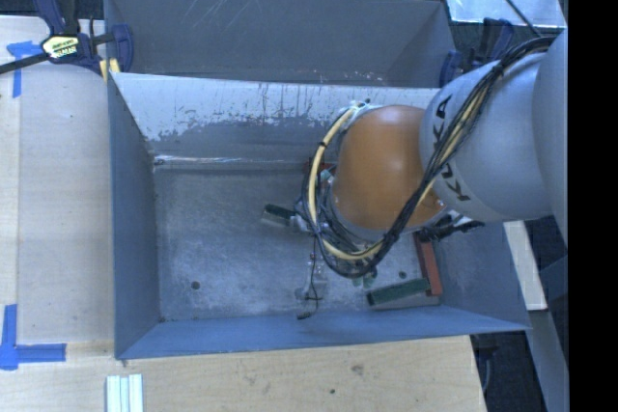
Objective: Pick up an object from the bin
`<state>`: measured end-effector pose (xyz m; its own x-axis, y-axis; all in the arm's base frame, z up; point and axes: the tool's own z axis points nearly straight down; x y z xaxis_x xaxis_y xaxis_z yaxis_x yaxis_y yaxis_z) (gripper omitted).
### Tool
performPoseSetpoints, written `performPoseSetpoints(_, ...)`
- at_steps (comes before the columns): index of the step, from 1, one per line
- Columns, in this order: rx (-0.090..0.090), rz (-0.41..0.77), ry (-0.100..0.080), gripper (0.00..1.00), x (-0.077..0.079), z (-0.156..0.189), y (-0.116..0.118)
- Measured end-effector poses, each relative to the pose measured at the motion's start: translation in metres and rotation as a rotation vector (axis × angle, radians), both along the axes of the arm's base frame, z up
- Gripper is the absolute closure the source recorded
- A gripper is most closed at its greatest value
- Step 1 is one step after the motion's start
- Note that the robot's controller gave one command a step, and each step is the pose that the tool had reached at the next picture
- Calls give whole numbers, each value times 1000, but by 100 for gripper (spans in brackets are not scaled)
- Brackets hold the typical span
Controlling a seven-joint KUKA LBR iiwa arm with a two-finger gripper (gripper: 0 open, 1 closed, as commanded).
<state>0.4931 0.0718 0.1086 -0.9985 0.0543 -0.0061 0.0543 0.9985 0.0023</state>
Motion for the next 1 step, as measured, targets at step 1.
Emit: performPoseSetpoints(1, -4, 140, 4, 0, 12, -23, -22)
